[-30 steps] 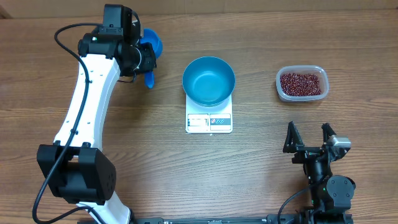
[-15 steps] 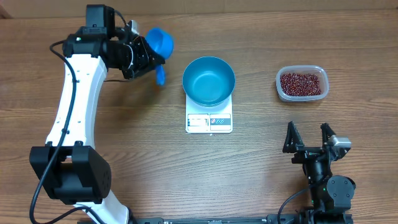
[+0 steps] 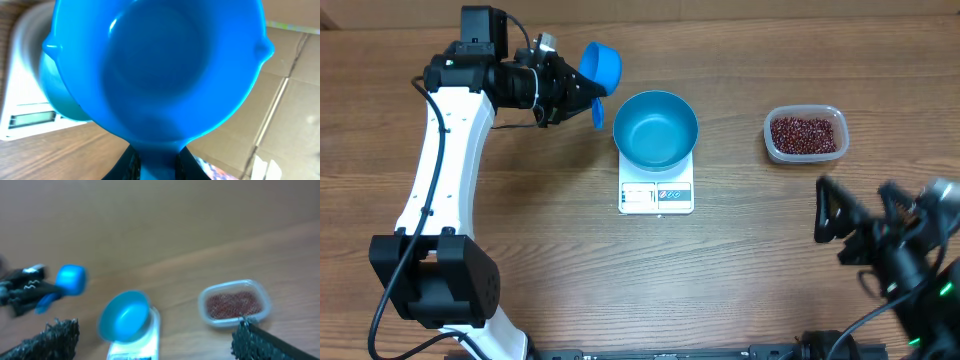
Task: Scoop item into bowl and weigh 150g on scale
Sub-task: 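Lift the blue scoop with the left gripper toward the bowl, then grasp the scoop handle with the right gripper above the bowl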
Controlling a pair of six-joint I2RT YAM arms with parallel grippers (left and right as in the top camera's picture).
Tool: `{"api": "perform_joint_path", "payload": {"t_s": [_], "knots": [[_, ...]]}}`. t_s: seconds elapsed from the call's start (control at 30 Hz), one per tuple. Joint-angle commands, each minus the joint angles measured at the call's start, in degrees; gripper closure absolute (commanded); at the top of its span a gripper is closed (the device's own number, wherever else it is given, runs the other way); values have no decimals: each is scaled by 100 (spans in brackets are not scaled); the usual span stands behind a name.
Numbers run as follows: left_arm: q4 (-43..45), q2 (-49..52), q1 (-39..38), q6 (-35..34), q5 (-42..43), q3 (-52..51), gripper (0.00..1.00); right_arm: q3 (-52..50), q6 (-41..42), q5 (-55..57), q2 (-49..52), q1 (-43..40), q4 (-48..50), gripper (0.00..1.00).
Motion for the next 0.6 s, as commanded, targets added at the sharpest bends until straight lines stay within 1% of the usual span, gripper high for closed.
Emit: {"api": "perform_joint_path", "payload": {"t_s": [0.0, 0.07, 0.1, 0.17, 0.23, 0.3, 0.4, 0.5, 0.57], "knots": [[131, -197, -258, -662, 400, 153, 96, 1097, 28, -1543, 1034, -11, -142, 0], [293, -197, -356, -916, 402, 153, 96, 1143, 63, -2347, 1327, -9, 105, 11], [391, -197, -407, -1029, 404, 153, 96, 1143, 232, -2490, 1491, -9, 153, 17], [575, -197, -520, -1272, 404, 153, 96, 1143, 540, -2485, 1768, -4, 133, 19], [752, -197, -697, -1600, 400, 153, 96, 1143, 654, -2476, 2118, 111, 149, 21], [868, -197, -800, -1692, 398, 153, 96, 1143, 654, -2326, 2341, 282, 177, 21], [1191, -197, -1040, -1969, 348, 153, 96, 1143, 730, -1851, 2835, 890, 186, 25], [1360, -197, -1165, -2162, 133, 153, 96, 1143, 855, -1403, 3139, 1375, 363, 25], [1394, -197, -1279, -2343, -70, 153, 95, 1143, 1088, -752, 3464, 1895, 638, 24]]}}
